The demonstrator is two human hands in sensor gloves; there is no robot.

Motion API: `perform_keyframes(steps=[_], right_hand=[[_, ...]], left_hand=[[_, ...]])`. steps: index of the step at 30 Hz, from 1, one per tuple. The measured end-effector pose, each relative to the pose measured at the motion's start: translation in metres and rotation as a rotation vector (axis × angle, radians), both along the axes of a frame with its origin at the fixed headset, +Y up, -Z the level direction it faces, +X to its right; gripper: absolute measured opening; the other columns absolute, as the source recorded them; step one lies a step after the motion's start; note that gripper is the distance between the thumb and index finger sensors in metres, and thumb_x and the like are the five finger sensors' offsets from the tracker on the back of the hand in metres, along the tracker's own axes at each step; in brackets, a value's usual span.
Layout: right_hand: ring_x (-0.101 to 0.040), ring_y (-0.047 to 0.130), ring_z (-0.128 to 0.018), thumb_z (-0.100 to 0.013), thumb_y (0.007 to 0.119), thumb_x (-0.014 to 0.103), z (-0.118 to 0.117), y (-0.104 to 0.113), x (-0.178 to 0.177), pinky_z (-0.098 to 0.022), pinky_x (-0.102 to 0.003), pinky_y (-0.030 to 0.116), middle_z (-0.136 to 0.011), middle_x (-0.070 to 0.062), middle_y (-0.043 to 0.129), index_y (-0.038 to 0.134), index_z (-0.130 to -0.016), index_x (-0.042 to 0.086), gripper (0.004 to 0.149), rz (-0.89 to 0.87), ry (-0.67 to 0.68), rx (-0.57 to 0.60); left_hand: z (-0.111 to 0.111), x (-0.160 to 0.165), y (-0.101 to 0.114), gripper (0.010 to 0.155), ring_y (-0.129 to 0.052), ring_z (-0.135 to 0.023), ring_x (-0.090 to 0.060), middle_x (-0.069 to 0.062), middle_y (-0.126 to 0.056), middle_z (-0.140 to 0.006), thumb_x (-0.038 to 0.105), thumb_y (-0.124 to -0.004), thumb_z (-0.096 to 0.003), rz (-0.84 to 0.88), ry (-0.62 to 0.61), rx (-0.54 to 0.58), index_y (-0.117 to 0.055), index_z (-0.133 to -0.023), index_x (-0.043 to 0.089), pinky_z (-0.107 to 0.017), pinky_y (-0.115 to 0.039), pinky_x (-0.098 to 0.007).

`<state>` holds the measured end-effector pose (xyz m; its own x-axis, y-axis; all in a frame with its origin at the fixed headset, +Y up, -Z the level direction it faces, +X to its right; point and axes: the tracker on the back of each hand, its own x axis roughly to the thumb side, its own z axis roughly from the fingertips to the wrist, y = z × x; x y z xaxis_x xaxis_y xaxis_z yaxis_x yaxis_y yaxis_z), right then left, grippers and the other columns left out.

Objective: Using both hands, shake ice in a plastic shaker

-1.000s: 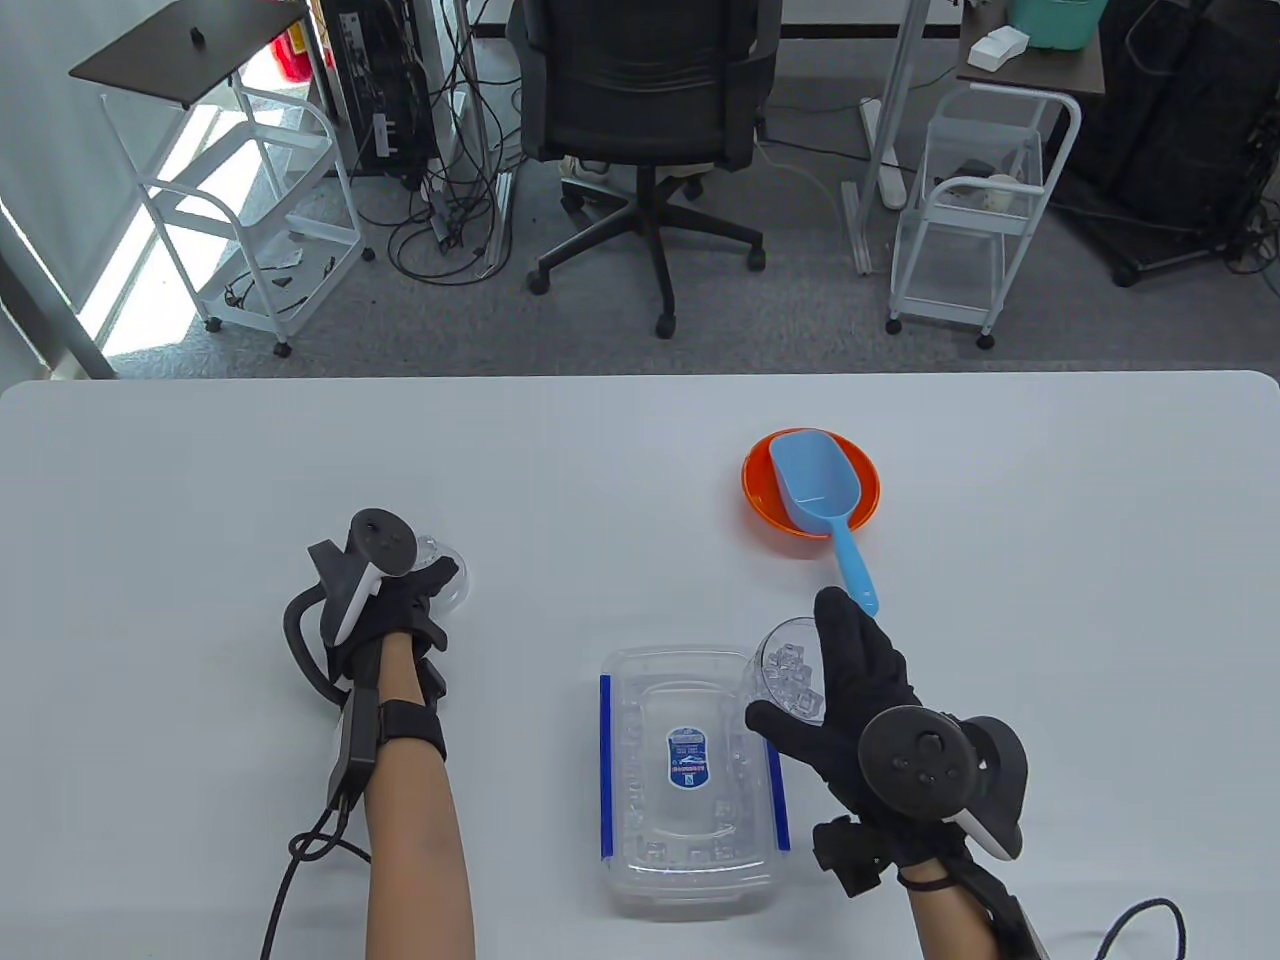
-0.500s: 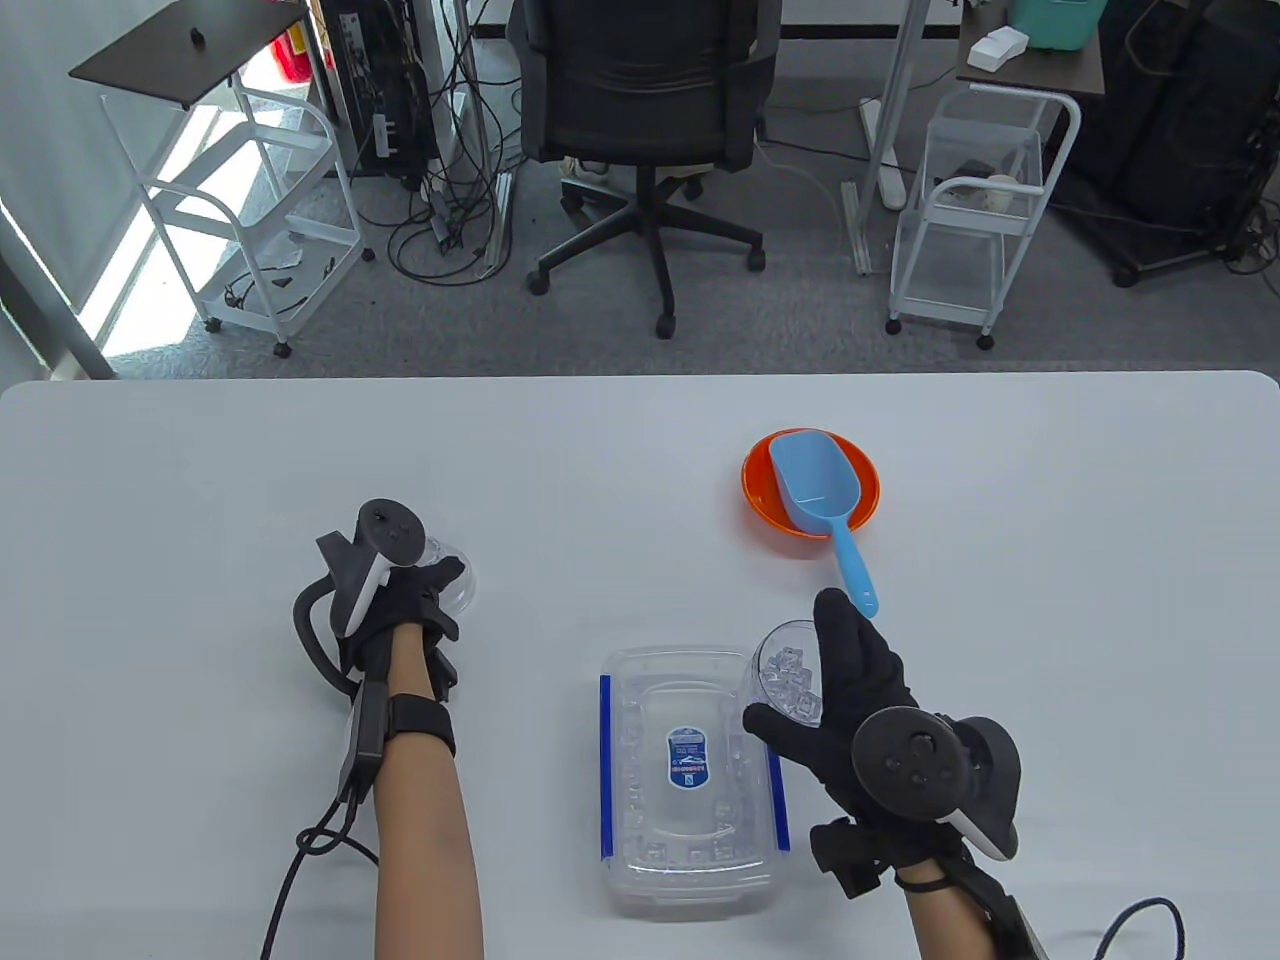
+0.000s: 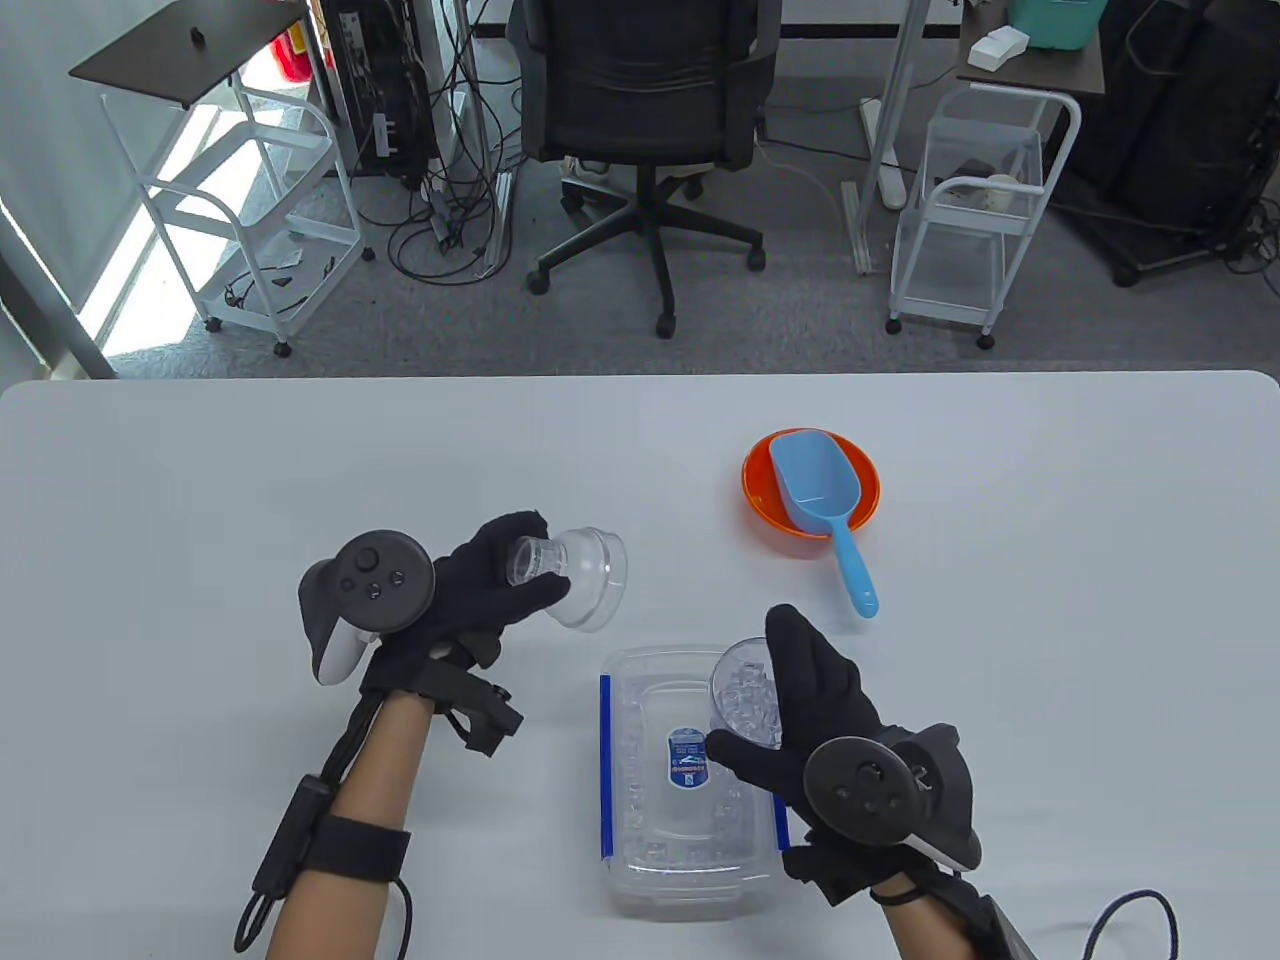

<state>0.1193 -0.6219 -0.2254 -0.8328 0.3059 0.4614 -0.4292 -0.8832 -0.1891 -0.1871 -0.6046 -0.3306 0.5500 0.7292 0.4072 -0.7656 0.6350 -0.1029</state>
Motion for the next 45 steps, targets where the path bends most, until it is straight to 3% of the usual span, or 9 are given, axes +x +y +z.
perform_keyframes(steps=[5,10,13,22,25,29,33,37,45], right_hand=[[-0.055,0.075,-0.083,-0.043,0.081,0.058,-0.008,0.002,-0.033,-0.055,-0.056,0.078,-0.106,-0.036,0.053,0.024,-0.109,-0.007,0.109,0.106,0.030,-0.046],[-0.054,0.076,-0.082,-0.043,0.080,0.059,-0.012,-0.005,-0.047,-0.054,-0.055,0.079,-0.105,-0.037,0.053,0.018,-0.105,-0.014,0.114,0.058,0.054,-0.087],[-0.055,0.076,-0.082,-0.043,0.081,0.058,-0.015,-0.005,-0.042,-0.054,-0.055,0.079,-0.105,-0.037,0.053,0.006,-0.105,-0.009,0.118,-0.015,0.061,-0.113],[-0.052,0.078,-0.082,-0.042,0.081,0.060,-0.019,-0.005,-0.036,-0.054,-0.053,0.081,-0.105,-0.034,0.055,0.021,-0.109,-0.002,0.110,-0.047,0.073,-0.140],[-0.053,0.078,-0.082,-0.042,0.081,0.060,-0.027,-0.004,-0.025,-0.054,-0.054,0.081,-0.105,-0.035,0.055,0.022,-0.109,-0.003,0.109,-0.186,0.095,-0.211],[-0.054,0.078,-0.081,-0.043,0.080,0.060,-0.038,-0.001,-0.013,-0.052,-0.053,0.081,-0.104,-0.035,0.055,0.023,-0.108,-0.005,0.108,-0.336,0.099,-0.283],[-0.055,0.076,-0.080,-0.044,0.080,0.059,-0.042,0.009,-0.020,-0.052,-0.054,0.080,-0.104,-0.037,0.052,0.022,-0.108,-0.007,0.108,-0.436,0.166,-0.322],[-0.056,0.073,-0.084,-0.051,0.063,0.067,-0.041,0.012,-0.017,-0.054,-0.056,0.077,-0.108,-0.038,0.045,0.021,-0.109,-0.006,0.102,-0.480,0.171,-0.292],[-0.050,0.072,-0.087,-0.052,0.065,0.063,-0.048,0.004,-0.012,-0.058,-0.053,0.074,-0.109,-0.036,0.042,0.036,-0.110,-0.002,0.092,-0.784,0.192,-0.315]], left_hand=[[0.019,0.031,0.028,0.074,-0.098,-0.072,-0.032,-0.019,-0.085,-0.100,0.057,-0.080,-0.0497,-0.158,-0.130,0.010,-0.061,-0.107,0.015,-0.050,-0.082,-0.036],[0.035,0.042,0.039,0.072,-0.096,-0.075,-0.032,-0.017,-0.087,-0.097,0.061,-0.076,-0.0512,-0.333,-0.074,0.111,-0.058,-0.107,0.019,-0.053,-0.081,-0.038],[0.041,0.042,0.030,0.072,-0.094,-0.076,-0.035,-0.017,-0.087,-0.098,0.060,-0.076,-0.0520,-0.297,-0.110,0.075,-0.058,-0.108,0.020,-0.054,-0.080,-0.040],[0.035,0.041,-0.011,0.090,-0.096,-0.075,-0.031,-0.018,-0.087,-0.094,0.064,-0.070,-0.0519,0.029,-0.142,0.022,-0.044,-0.110,0.000,-0.056,-0.082,-0.038],[0.030,0.037,-0.030,0.088,-0.080,-0.092,-0.040,-0.022,-0.070,-0.110,0.062,-0.075,-0.0520,0.284,-0.336,-0.092,-0.041,-0.114,0.008,-0.068,-0.070,-0.045],[0.031,0.046,-0.043,0.099,-0.045,-0.113,-0.044,-0.003,-0.024,-0.130,0.065,-0.074,-0.0507,0.113,-0.495,-0.125,-0.012,-0.117,0.026,-0.081,-0.053,-0.049],[0.043,0.078,-0.043,0.118,-0.051,-0.105,-0.055,-0.031,-0.017,-0.118,0.065,-0.075,-0.0508,-0.034,-0.419,0.019,0.027,-0.092,0.021,-0.075,-0.056,-0.063],[0.050,0.084,-0.035,0.120,-0.070,-0.098,-0.047,-0.029,-0.040,-0.113,0.065,-0.077,-0.0500,-0.086,-0.250,0.171,0.022,-0.095,0.014,-0.070,-0.070,-0.057],[0.053,0.078,-0.043,0.114,-0.072,-0.096,-0.047,-0.028,-0.043,-0.112,0.065,-0.079,-0.0497,0.162,-0.146,0.170,0.013,-0.102,0.023,-0.069,-0.071,-0.057]])
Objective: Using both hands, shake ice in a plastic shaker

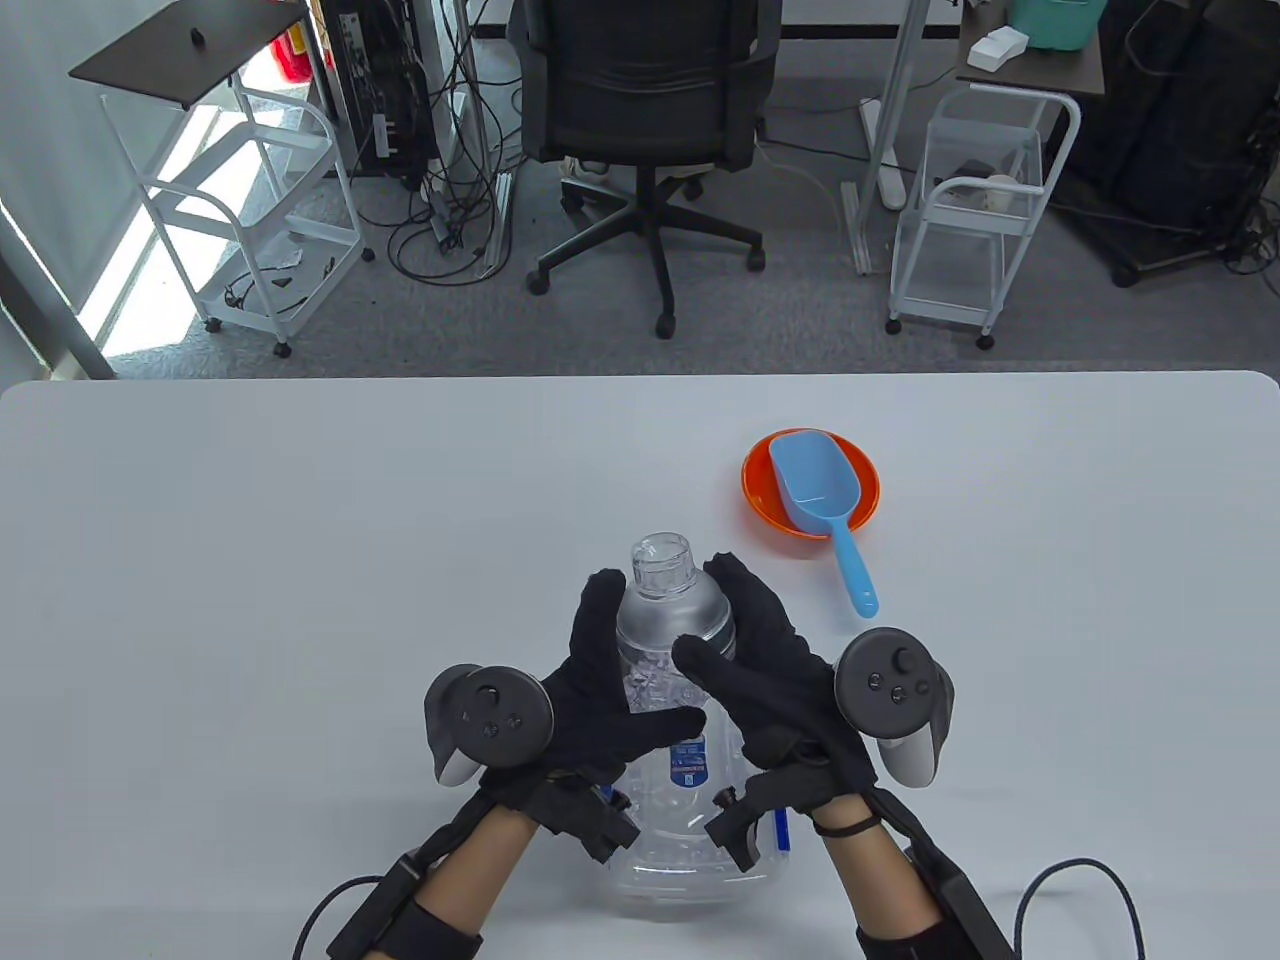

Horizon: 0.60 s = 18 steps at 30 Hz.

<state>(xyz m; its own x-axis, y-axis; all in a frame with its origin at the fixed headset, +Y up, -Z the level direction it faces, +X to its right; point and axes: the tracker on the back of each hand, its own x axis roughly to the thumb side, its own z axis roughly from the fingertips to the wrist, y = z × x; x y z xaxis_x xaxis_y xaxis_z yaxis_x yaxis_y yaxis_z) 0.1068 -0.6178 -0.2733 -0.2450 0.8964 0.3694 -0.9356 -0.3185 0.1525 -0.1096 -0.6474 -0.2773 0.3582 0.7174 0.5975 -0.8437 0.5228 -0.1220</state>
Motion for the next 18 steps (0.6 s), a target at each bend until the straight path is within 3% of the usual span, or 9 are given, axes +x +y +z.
perform_keyframes(steps=[5,8,12,15,18], right_hand=[[-0.052,0.067,-0.090,-0.051,0.070,0.060,-0.004,-0.010,-0.003,-0.063,-0.056,0.069,-0.110,-0.035,0.039,0.034,-0.111,0.000,0.092,-0.087,0.085,-0.037],[-0.065,0.062,-0.088,-0.052,0.070,0.059,-0.008,-0.019,-0.005,-0.052,-0.071,0.069,-0.110,-0.039,0.041,0.024,-0.113,0.007,0.092,-0.081,0.164,-0.105],[-0.069,0.058,-0.086,-0.054,0.069,0.056,-0.013,-0.029,-0.005,-0.046,-0.077,0.066,-0.108,-0.041,0.044,0.020,-0.113,0.007,0.091,-0.153,0.237,-0.183],[-0.071,0.046,-0.090,-0.058,0.064,0.057,-0.015,-0.025,-0.006,-0.047,-0.080,0.060,-0.113,-0.038,0.030,0.007,-0.111,0.006,0.093,-0.139,0.300,-0.188],[-0.071,0.034,-0.093,-0.058,0.065,0.056,-0.019,-0.005,-0.006,-0.051,-0.082,0.052,-0.114,-0.037,0.020,-0.002,-0.108,0.006,0.097,-0.131,0.323,-0.161]], left_hand=[[0.001,-0.005,-0.001,0.109,-0.071,-0.096,-0.047,-0.027,-0.043,-0.113,0.065,-0.080,-0.0498,0.030,0.041,0.023,0.005,-0.105,0.025,-0.069,-0.071,-0.057],[-0.001,-0.006,-0.005,0.108,-0.071,-0.097,-0.047,-0.027,-0.042,-0.113,0.064,-0.080,-0.0499,0.068,0.056,-0.023,0.004,-0.105,0.025,-0.069,-0.070,-0.057],[-0.003,-0.005,-0.009,0.108,-0.070,-0.096,-0.049,-0.027,-0.042,-0.113,0.062,-0.081,-0.0502,0.030,0.069,-0.028,0.004,-0.103,0.022,-0.069,-0.070,-0.058],[-0.006,-0.003,-0.001,0.108,-0.067,-0.100,-0.049,-0.025,-0.041,-0.115,0.060,-0.083,-0.0503,0.007,0.063,-0.041,0.003,-0.103,0.021,-0.071,-0.067,-0.058],[-0.008,0.004,0.020,0.109,-0.061,-0.102,-0.053,-0.026,-0.038,-0.116,0.057,-0.084,-0.0510,-0.024,0.093,-0.002,0.005,-0.102,0.020,-0.071,-0.065,-0.060]])
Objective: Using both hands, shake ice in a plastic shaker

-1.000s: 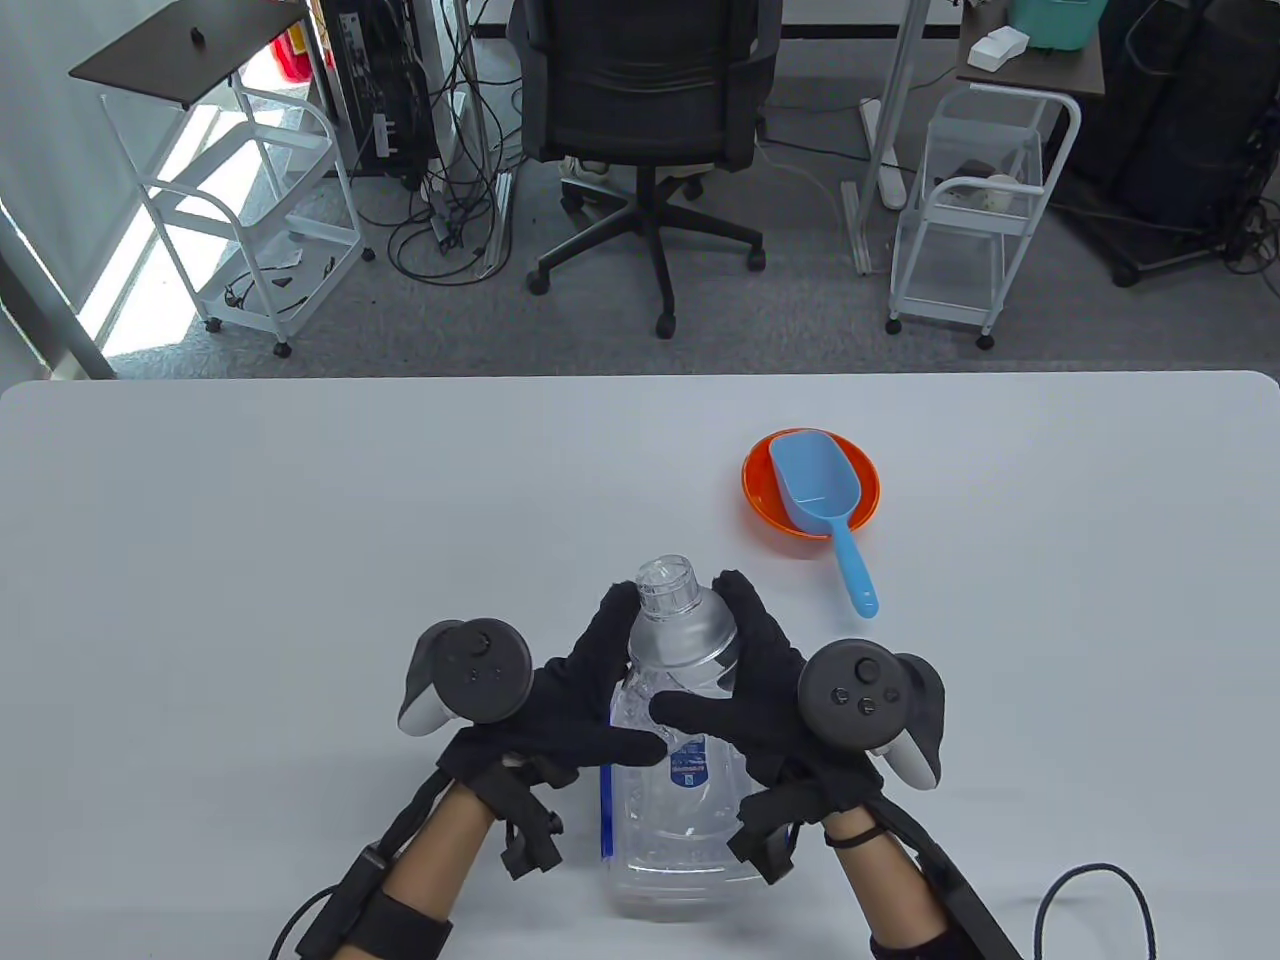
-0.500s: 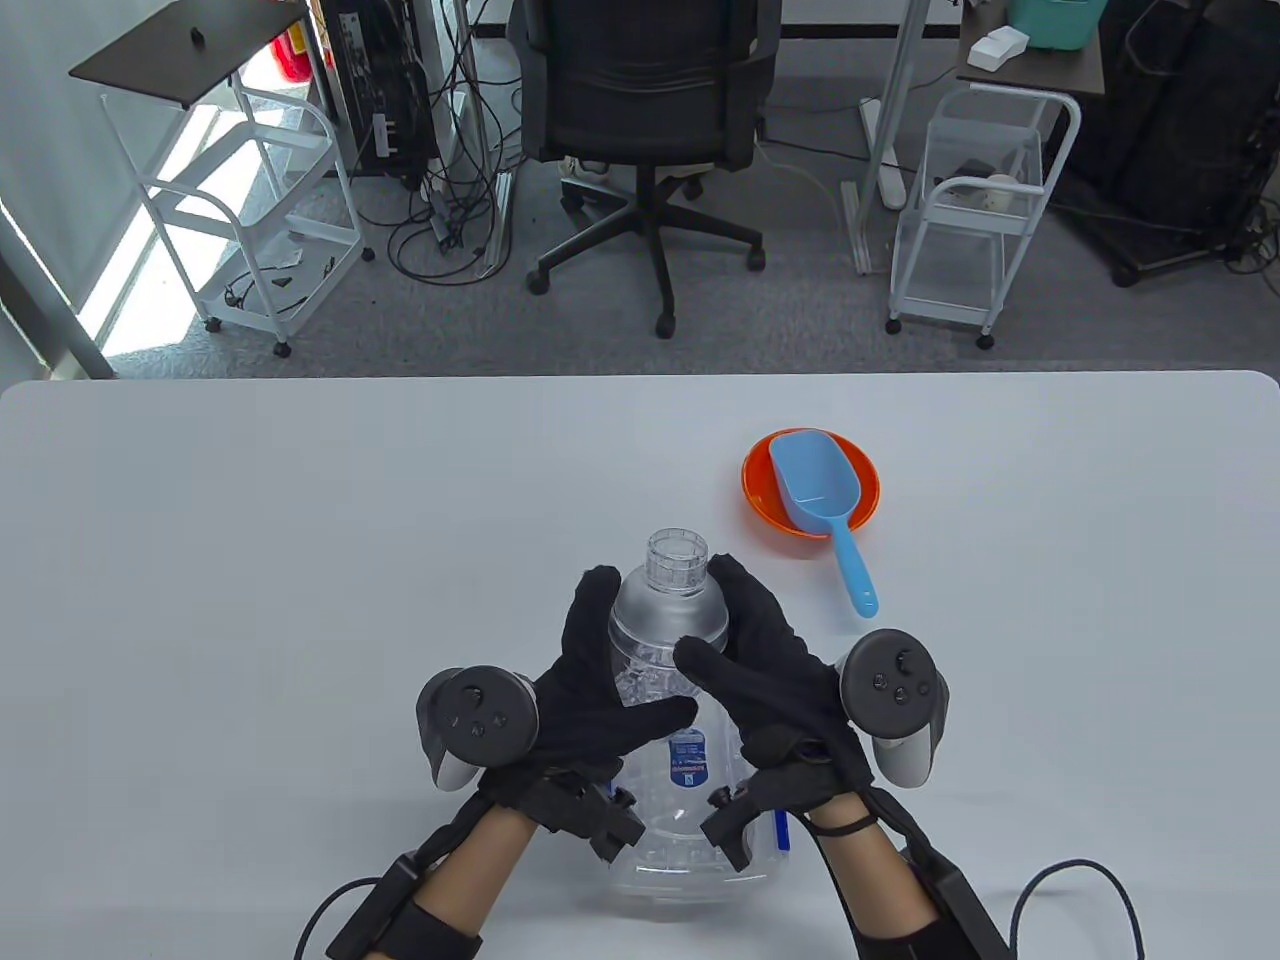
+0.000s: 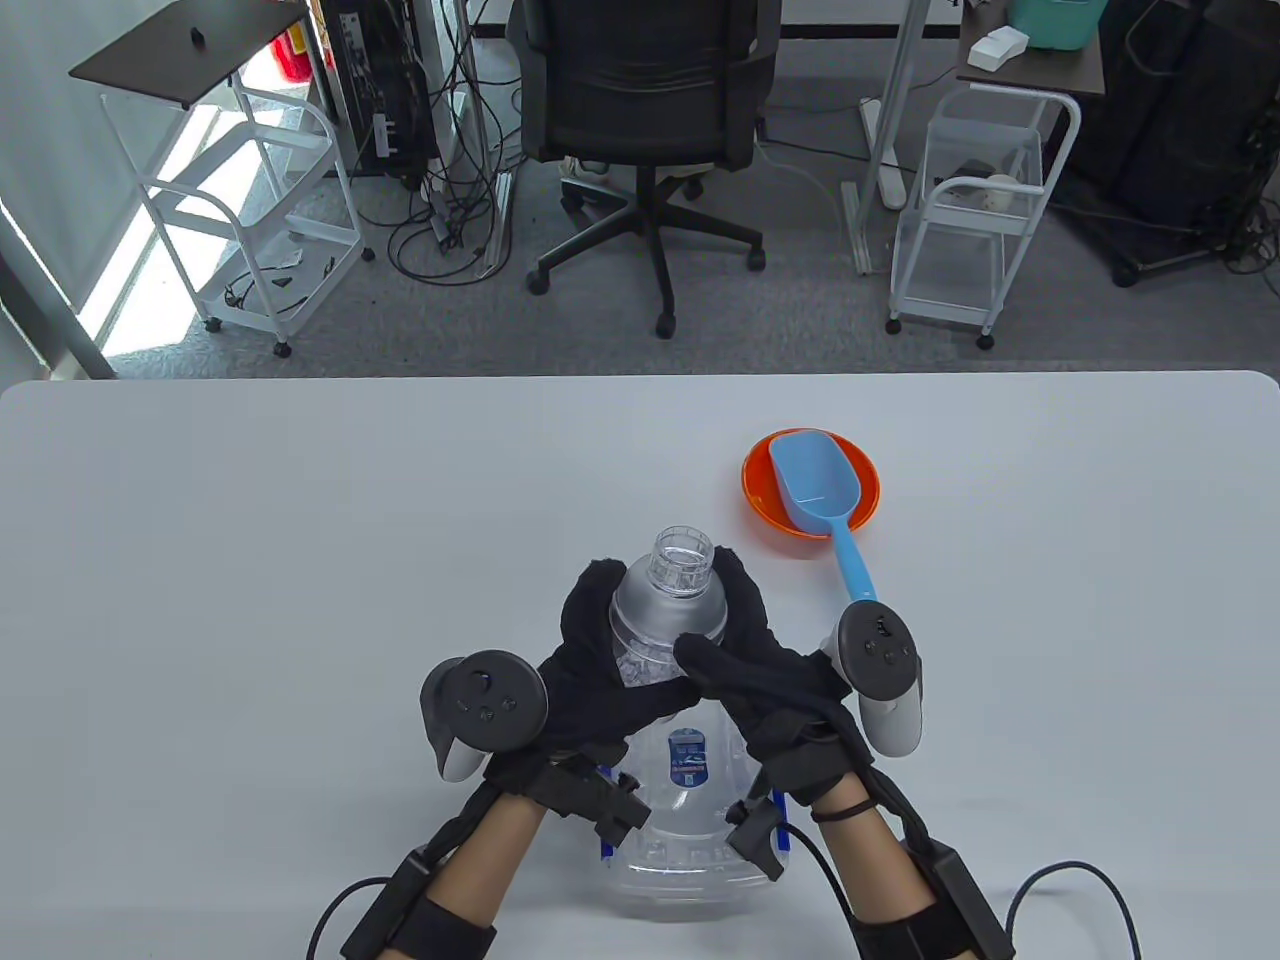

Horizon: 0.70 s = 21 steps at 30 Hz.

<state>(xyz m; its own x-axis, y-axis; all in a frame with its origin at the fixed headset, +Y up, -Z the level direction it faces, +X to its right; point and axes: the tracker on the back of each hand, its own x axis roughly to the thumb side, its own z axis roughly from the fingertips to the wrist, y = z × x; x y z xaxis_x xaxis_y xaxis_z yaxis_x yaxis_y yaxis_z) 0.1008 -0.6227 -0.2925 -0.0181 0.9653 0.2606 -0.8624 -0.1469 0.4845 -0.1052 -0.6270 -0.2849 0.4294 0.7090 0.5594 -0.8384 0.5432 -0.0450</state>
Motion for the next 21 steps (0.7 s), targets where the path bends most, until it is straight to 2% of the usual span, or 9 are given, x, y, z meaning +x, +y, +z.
perform_keyframes(steps=[4,6,8,10,13,15,18,19,21], right_hand=[[-0.068,0.039,-0.098,-0.055,0.070,0.054,0.006,0.026,0.001,-0.059,-0.078,0.054,-0.116,-0.034,0.023,-0.002,-0.106,0.007,0.100,0.086,-0.062,0.158],[-0.063,0.046,-0.101,-0.054,0.067,0.058,0.012,0.026,-0.001,-0.064,-0.072,0.058,-0.118,-0.030,0.027,-0.003,-0.107,0.009,0.101,0.121,-0.094,0.234],[-0.062,0.046,-0.102,-0.053,0.069,0.058,0.011,0.023,-0.008,-0.064,-0.073,0.057,-0.118,-0.029,0.028,-0.001,-0.108,0.009,0.101,0.091,-0.093,0.228],[-0.062,0.044,-0.102,-0.054,0.068,0.058,0.006,0.014,-0.013,-0.065,-0.073,0.056,-0.119,-0.029,0.026,-0.003,-0.107,0.008,0.102,0.121,-0.083,0.185],[-0.066,0.041,-0.099,-0.056,0.069,0.056,-0.007,-0.009,-0.015,-0.062,-0.076,0.053,-0.117,-0.032,0.025,0.000,-0.108,0.004,0.100,0.116,-0.062,0.062],[-0.070,0.036,-0.096,-0.054,0.067,0.061,-0.012,-0.022,-0.015,-0.058,-0.079,0.051,-0.114,-0.036,0.022,-0.001,-0.107,0.001,0.104,0.147,-0.050,-0.001],[-0.071,0.044,-0.092,-0.055,0.068,0.056,-0.015,-0.037,-0.015,-0.055,-0.077,0.056,-0.111,-0.038,0.028,0.004,-0.106,-0.002,0.101,0.184,-0.144,-0.054],[-0.072,0.042,-0.091,-0.055,0.069,0.055,-0.015,-0.037,-0.015,-0.055,-0.078,0.055,-0.111,-0.039,0.027,0.004,-0.106,-0.003,0.101,0.183,-0.126,-0.067],[-0.077,0.033,-0.086,-0.057,0.072,0.049,-0.006,-0.023,-0.019,-0.050,-0.082,0.048,-0.107,-0.044,0.020,0.001,-0.103,-0.007,0.101,0.147,-0.104,-0.003]], left_hand=[[0.006,-0.001,0.037,0.108,-0.063,-0.102,-0.057,-0.027,-0.036,-0.121,0.052,-0.086,-0.0510,-0.125,0.023,0.024,0.004,-0.104,0.024,-0.066,-0.068,-0.066],[0.014,-0.003,0.047,0.110,-0.064,-0.101,-0.059,-0.029,-0.036,-0.120,0.052,-0.085,-0.0515,-0.201,0.032,0.056,0.006,-0.102,0.020,-0.066,-0.070,-0.065],[0.018,-0.007,0.048,0.111,-0.066,-0.100,-0.061,-0.031,-0.038,-0.119,0.052,-0.086,-0.0508,-0.233,0.075,0.079,0.006,-0.102,0.016,-0.067,-0.071,-0.064],[0.010,-0.010,0.041,0.112,-0.065,-0.099,-0.063,-0.035,-0.037,-0.117,0.049,-0.088,-0.0503,-0.239,0.061,0.023,0.005,-0.101,0.013,-0.066,-0.071,-0.064],[-0.009,-0.011,0.017,0.114,-0.065,-0.099,-0.062,-0.035,-0.037,-0.116,0.047,-0.088,-0.0499,-0.266,0.004,-0.123,0.007,-0.101,0.012,-0.067,-0.071,-0.064],[-0.018,-0.009,-0.001,0.117,-0.065,-0.099,-0.062,-0.035,-0.036,-0.116,0.046,-0.089,-0.0501,-0.273,-0.028,-0.212,0.012,-0.100,0.015,-0.067,-0.071,-0.063],[-0.029,-0.006,-0.018,0.114,-0.068,-0.095,-0.063,-0.036,-0.041,-0.115,0.044,-0.092,-0.0474,-0.247,-0.043,-0.275,0.001,-0.104,0.011,-0.065,-0.072,-0.063],[-0.030,-0.007,-0.020,0.114,-0.068,-0.095,-0.063,-0.035,-0.042,-0.115,0.044,-0.092,-0.0471,-0.243,-0.049,-0.285,0.001,-0.104,0.010,-0.065,-0.071,-0.063],[-0.025,-0.007,-0.013,0.115,-0.067,-0.095,-0.063,-0.035,-0.041,-0.114,0.042,-0.093,-0.0460,-0.204,-0.070,-0.241,0.000,-0.103,0.007,-0.066,-0.070,-0.063]])
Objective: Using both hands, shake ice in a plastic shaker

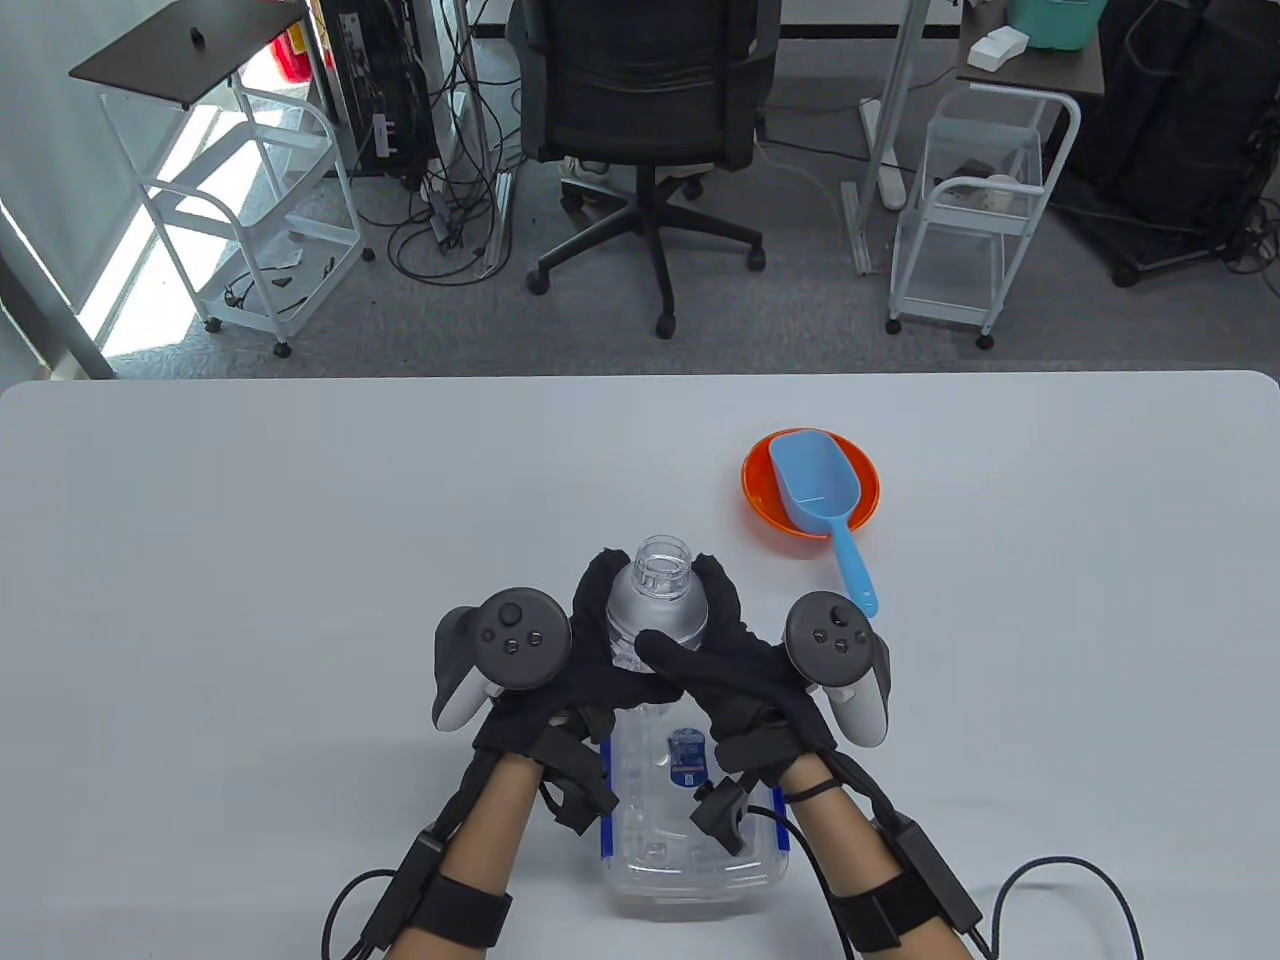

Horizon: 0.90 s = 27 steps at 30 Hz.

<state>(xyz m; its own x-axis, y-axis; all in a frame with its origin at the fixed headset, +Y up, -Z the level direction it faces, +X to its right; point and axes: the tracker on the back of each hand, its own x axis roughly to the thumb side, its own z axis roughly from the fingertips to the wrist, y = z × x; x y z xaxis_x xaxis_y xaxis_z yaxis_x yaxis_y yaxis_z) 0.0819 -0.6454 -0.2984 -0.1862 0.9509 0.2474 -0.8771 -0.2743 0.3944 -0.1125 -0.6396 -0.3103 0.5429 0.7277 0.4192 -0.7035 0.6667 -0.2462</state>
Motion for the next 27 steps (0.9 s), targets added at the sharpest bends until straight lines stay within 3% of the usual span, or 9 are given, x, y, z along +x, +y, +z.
perform_keyframes(steps=[3,4,6,8,11,14,17,21,27], right_hand=[[-0.070,0.033,-0.097,-0.053,0.073,0.053,0.038,0.063,0.000,-0.061,-0.079,0.046,-0.115,-0.034,0.021,0.001,-0.106,0.003,0.102,0.104,-0.086,0.445],[-0.063,0.030,-0.105,-0.051,0.073,0.055,0.060,0.085,0.002,-0.070,-0.075,0.043,-0.119,-0.025,0.018,-0.001,-0.107,0.012,0.102,0.131,-0.109,0.640],[-0.056,0.029,-0.111,-0.048,0.074,0.057,0.091,0.107,0.004,-0.076,-0.072,0.041,-0.122,-0.016,0.018,-0.001,-0.107,0.018,0.103,0.095,-0.136,0.932],[-0.056,0.034,-0.110,-0.045,0.074,0.058,0.105,0.112,0.003,-0.075,-0.071,0.046,-0.122,-0.017,0.022,0.001,-0.107,0.017,0.104,0.097,-0.197,1.056],[-0.059,0.038,-0.108,-0.046,0.074,0.058,0.085,0.096,0.000,-0.073,-0.072,0.049,-0.120,-0.020,0.024,0.002,-0.107,0.014,0.104,0.132,-0.208,0.909],[-0.065,0.041,-0.101,-0.050,0.074,0.056,0.038,0.049,-0.002,-0.066,-0.075,0.051,-0.116,-0.030,0.026,0.004,-0.107,0.004,0.104,0.126,-0.168,0.503],[-0.069,0.041,-0.097,-0.050,0.076,0.052,0.016,0.019,0.002,-0.062,-0.078,0.049,-0.113,-0.035,0.027,0.007,-0.106,0.001,0.103,0.066,-0.118,0.214],[-0.069,0.047,-0.094,-0.049,0.077,0.054,0.008,0.006,0.009,-0.060,-0.076,0.054,-0.111,-0.035,0.032,0.009,-0.105,-0.001,0.104,0.042,-0.110,0.144],[-0.066,0.047,-0.096,-0.051,0.073,0.059,0.014,0.026,0.013,-0.059,-0.077,0.057,-0.114,-0.034,0.028,-0.001,-0.106,0.004,0.107,0.099,-0.050,0.204]], left_hand=[[0.039,0.001,0.056,0.115,-0.060,-0.101,-0.059,-0.028,-0.035,-0.118,0.041,-0.093,-0.0467,0.063,0.045,0.453,0.003,-0.103,0.013,-0.072,-0.065,-0.061],[0.066,0.003,0.079,0.115,-0.060,-0.105,-0.054,-0.023,-0.033,-0.121,0.045,-0.091,-0.0477,0.023,0.119,0.728,0.006,-0.103,0.016,-0.075,-0.065,-0.057],[0.103,0.007,0.102,0.115,-0.064,-0.110,-0.042,-0.015,-0.034,-0.123,0.056,-0.085,-0.0474,-0.073,0.235,1.080,0.009,-0.102,0.018,-0.079,-0.070,-0.047],[0.120,0.011,0.109,0.115,-0.067,-0.111,-0.037,-0.014,-0.034,-0.123,0.062,-0.078,-0.0481,-0.182,0.301,1.220,0.012,-0.100,0.013,-0.080,-0.074,-0.041],[0.094,0.009,0.092,0.116,-0.071,-0.109,-0.037,-0.014,-0.038,-0.122,0.063,-0.078,-0.0473,-0.164,0.257,1.057,0.011,-0.101,0.011,-0.077,-0.077,-0.041],[0.039,0.002,0.043,0.115,-0.069,-0.104,-0.048,-0.020,-0.040,-0.121,0.052,-0.088,-0.0457,-0.008,0.079,0.541,0.004,-0.104,0.014,-0.073,-0.072,-0.052],[0.018,0.003,0.015,0.115,-0.064,-0.101,-0.058,-0.026,-0.040,-0.119,0.041,-0.094,-0.0451,0.042,0.051,0.233,-0.001,-0.106,0.013,-0.071,-0.066,-0.061],[0.014,0.007,0.011,0.114,-0.070,-0.098,-0.057,-0.028,-0.045,-0.117,0.045,-0.093,-0.0442,-0.072,0.053,0.217,-0.004,-0.106,0.007,-0.068,-0.071,-0.059],[0.030,0.014,0.036,0.114,-0.071,-0.095,-0.061,-0.032,-0.046,-0.115,0.043,-0.093,-0.0443,-0.105,0.083,0.315,-0.007,-0.106,0.002,-0.067,-0.070,-0.061]])
